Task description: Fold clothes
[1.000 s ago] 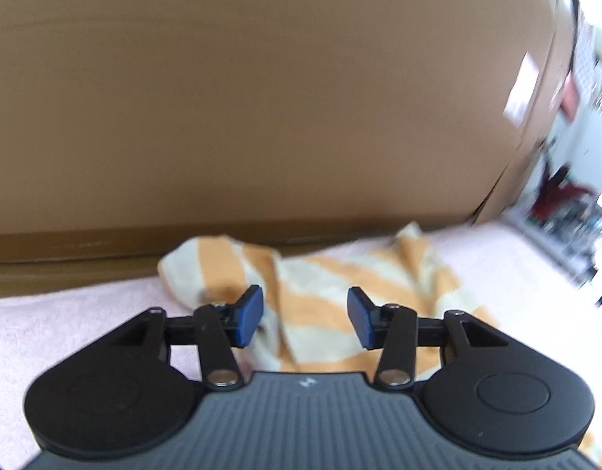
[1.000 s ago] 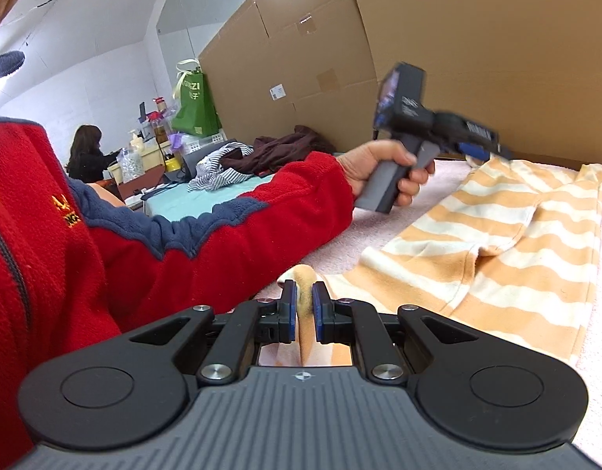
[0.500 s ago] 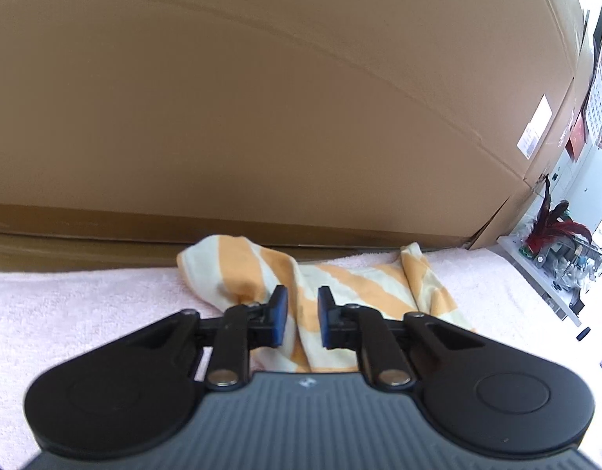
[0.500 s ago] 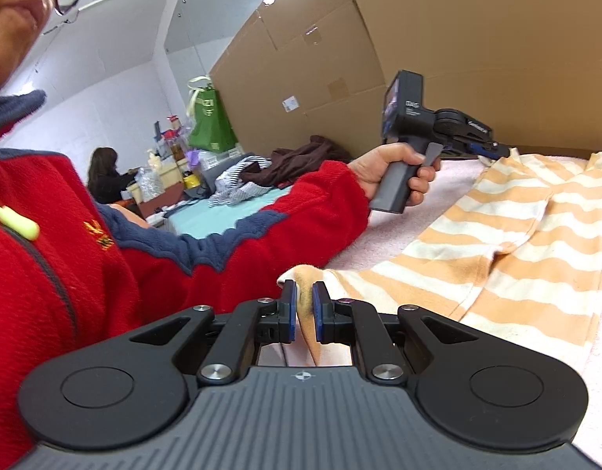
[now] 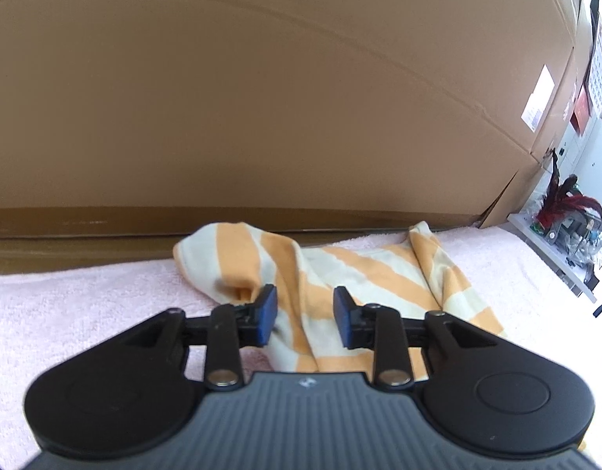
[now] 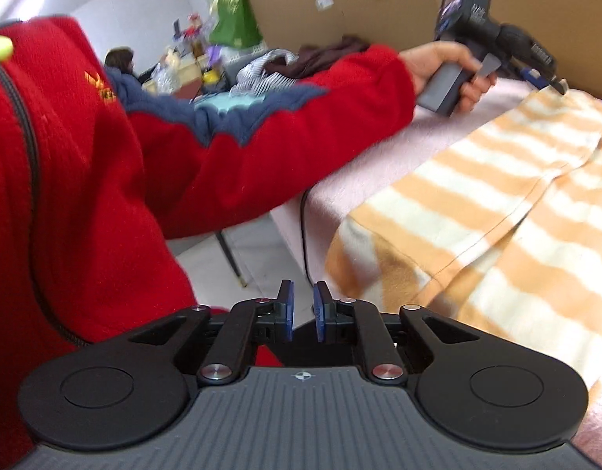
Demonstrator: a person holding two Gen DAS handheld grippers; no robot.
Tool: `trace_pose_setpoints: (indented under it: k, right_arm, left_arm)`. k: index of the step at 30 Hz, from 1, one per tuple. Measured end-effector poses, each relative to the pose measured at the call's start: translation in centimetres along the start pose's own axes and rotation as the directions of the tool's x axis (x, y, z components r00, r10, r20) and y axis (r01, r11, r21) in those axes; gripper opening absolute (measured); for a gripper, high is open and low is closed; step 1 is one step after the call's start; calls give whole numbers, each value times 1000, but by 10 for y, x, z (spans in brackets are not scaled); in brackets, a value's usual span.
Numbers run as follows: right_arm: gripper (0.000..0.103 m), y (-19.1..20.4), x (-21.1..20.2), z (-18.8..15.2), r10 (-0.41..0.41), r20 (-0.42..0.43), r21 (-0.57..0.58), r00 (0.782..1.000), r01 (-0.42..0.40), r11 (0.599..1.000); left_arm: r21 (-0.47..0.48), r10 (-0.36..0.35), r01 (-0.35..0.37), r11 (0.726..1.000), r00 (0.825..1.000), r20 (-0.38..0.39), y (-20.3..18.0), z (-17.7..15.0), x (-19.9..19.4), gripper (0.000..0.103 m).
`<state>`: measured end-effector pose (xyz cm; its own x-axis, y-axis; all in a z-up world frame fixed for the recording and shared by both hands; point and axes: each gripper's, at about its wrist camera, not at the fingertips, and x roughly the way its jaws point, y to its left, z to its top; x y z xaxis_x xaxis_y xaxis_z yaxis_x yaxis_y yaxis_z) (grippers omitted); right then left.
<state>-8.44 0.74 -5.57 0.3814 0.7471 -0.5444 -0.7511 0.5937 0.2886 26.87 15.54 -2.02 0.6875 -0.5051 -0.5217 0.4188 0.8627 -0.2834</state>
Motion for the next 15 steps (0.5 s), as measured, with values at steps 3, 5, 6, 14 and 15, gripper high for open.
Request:
trace_pose_setpoints:
  k: [3,5,6,14,15]
  right_arm:
    - [17,-17,-18,5,-64,111,123,992,51,991]
    - [26,-32,-23,2,-164,149,237,975,125,963]
    - [30,-39,-23,0,-208,154,290,966,157,944]
    - [15,-58,-15,-8,-249,182,407,951,157,900]
    - [8,-58,-16,-8,-250,182,406,951,158,900]
  left_arm:
    - [9,3,-3,1000,1000,3,0,-1,1,26]
    - [13,10,-10,1000,1000,7,0,-1,1,18]
    - [14,16,-16,1000,1000,9,0,-2,1,14]
    - [27,34,-35,999,999,22,1,-3,2,3]
    - [34,43,-44,998,999,21,1,-3,1,3]
